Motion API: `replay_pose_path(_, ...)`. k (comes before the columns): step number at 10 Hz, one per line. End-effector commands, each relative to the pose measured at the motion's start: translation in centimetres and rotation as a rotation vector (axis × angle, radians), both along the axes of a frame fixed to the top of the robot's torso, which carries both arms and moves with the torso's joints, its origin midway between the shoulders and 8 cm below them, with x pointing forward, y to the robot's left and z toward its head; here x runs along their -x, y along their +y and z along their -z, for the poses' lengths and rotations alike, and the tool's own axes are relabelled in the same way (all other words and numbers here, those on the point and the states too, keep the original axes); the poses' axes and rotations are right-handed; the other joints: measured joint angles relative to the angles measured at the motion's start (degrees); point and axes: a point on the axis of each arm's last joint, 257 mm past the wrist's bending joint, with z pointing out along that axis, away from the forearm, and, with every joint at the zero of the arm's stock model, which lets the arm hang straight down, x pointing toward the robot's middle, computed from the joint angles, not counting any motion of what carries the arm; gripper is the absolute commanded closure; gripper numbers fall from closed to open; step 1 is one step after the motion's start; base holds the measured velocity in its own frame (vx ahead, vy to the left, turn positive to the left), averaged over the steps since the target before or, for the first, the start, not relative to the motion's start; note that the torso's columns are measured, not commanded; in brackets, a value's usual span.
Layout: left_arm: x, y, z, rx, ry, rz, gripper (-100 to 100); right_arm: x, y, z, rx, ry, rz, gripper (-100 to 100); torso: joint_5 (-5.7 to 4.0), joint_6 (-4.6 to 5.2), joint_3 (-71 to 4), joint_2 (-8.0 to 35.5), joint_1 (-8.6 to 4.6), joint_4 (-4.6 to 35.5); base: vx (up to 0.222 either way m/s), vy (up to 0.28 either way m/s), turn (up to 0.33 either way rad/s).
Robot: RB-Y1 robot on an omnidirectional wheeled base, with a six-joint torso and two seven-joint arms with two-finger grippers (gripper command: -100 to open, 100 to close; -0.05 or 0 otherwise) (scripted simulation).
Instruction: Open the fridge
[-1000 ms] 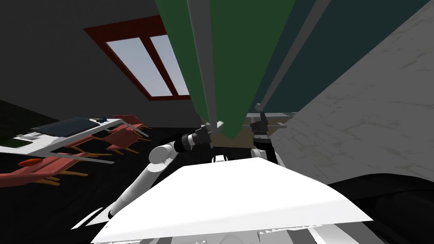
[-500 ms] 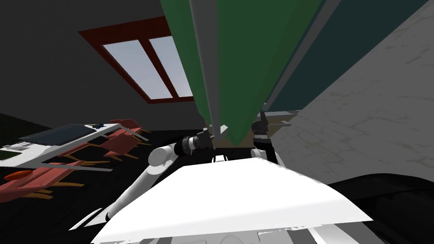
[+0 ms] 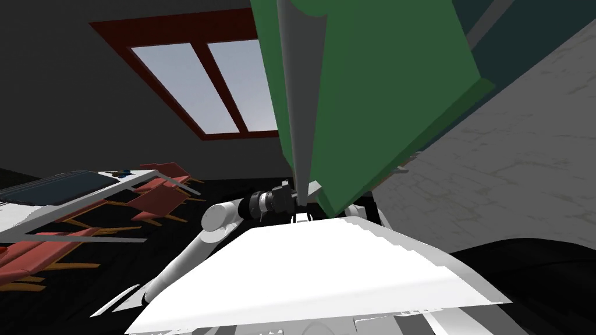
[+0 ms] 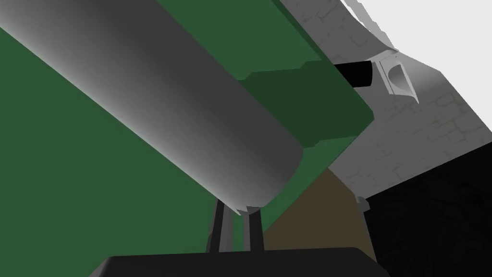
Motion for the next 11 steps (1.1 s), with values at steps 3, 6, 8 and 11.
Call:
replay_pose_path(3,1.5,0.8,-2.9,0.012,-0.001,0.049,-100,0.0,0.0,0.0,0.0,0.0,0.0,0,0.03,-0.02,-0.2,-0.6,0.12,-0.4,0.04,-0.047,0.132)
replay_pose_path(6,2.7,1.2,-4.4,0.014,0.0,0.083,-100,0.0,0.0,0.0,0.0,0.0,0.0,0,0.26,-0.13,-0.4,-1.1,0.77,-0.7,0.024,-0.041,0.107)
replay_pose_path(8,3.6,1.4,-5.4,0.013,0.001,0.107,-100,0.0,0.0,0.0,0.0,0.0,0.0,0,0.3,-0.15,-0.6,-0.9,0.93,-0.4,0.033,-0.025,0.109)
replay_pose_path(11,3.5,1.5,-4.1,-0.01,0.011,0.106,0,0.0,0.0,0.0,0.0,0.0,0.0,0,0.25,-0.13,-0.5,-1.1,0.75,-0.6,0.004,-0.003,0.007)
